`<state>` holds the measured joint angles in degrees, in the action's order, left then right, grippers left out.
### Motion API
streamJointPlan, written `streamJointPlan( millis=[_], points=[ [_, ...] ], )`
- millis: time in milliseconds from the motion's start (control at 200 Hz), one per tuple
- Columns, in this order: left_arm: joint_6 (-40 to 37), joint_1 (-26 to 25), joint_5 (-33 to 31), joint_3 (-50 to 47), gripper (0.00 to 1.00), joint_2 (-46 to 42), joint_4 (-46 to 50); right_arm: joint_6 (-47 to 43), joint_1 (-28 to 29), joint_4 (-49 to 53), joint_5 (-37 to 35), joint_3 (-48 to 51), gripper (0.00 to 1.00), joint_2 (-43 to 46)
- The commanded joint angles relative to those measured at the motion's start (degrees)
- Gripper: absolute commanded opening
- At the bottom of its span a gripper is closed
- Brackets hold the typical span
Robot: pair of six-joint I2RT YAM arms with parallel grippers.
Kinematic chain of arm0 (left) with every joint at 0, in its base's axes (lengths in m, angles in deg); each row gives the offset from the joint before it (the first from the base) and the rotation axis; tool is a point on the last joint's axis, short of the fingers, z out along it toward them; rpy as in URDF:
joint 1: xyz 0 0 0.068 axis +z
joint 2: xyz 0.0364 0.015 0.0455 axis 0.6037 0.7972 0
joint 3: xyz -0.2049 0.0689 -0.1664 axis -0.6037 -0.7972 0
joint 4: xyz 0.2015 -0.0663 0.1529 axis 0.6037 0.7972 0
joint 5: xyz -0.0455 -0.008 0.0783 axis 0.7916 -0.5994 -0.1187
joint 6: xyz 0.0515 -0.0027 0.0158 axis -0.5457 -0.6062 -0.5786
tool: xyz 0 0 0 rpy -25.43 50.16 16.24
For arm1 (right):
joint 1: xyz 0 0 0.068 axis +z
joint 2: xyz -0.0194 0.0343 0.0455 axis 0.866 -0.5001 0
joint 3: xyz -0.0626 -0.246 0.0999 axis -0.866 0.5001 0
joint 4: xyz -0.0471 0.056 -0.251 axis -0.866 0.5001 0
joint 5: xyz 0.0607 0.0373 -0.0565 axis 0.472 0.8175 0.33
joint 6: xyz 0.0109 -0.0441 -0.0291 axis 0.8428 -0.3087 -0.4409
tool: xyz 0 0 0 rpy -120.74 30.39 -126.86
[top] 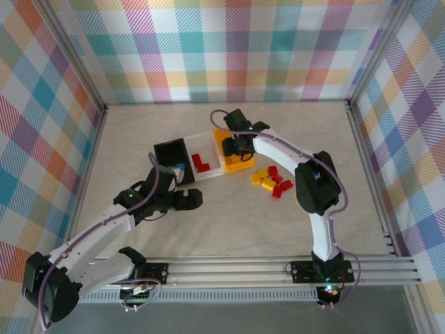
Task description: Sort the legos into containers by color
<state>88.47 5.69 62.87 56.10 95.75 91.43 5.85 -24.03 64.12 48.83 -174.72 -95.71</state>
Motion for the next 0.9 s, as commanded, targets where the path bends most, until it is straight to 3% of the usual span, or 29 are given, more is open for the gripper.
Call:
streamJointPlan(
  millis=[0, 105, 265, 465, 675, 895],
  points=[
    [-1.1, 1.1, 0.7, -0.9, 0.96, -0.6, 0.9, -0.4, 0.4, 1.4, -0.2, 0.4, 0.65, 4.3],
    [-1.3, 1.1, 1.6, -0.7, 0.96, 0.8, -0.2, 0.8, 0.7, 3.3, -1.3, 6.8, 0.65, 11.3],
    [-0.8, 1.1, 3.4, -1.4, 0.96, 3.2, -3.5, 5.8, -0.1, 7.3, -3.6, 24.9, 0.65, 23.9],
    [0.2, -0.1, 5.5, -0.2, 0.95, 8.0, -7.5, 6.8, -3.6, 4.7, 0.5, 38.7, 0.72, 29.0],
    [0.8, -3.8, 3.9, 1.9, 0.95, 10.6, -7.8, 3.3, -6.4, -1.1, 3.3, 39.8, 0.72, 25.9],
    [1.0, -4.2, 2.7, 1.3, 0.95, 10.1, -6.7, 0.6, -7.4, -3.5, 4.8, 36.4, 0.72, 19.3]
  ],
)
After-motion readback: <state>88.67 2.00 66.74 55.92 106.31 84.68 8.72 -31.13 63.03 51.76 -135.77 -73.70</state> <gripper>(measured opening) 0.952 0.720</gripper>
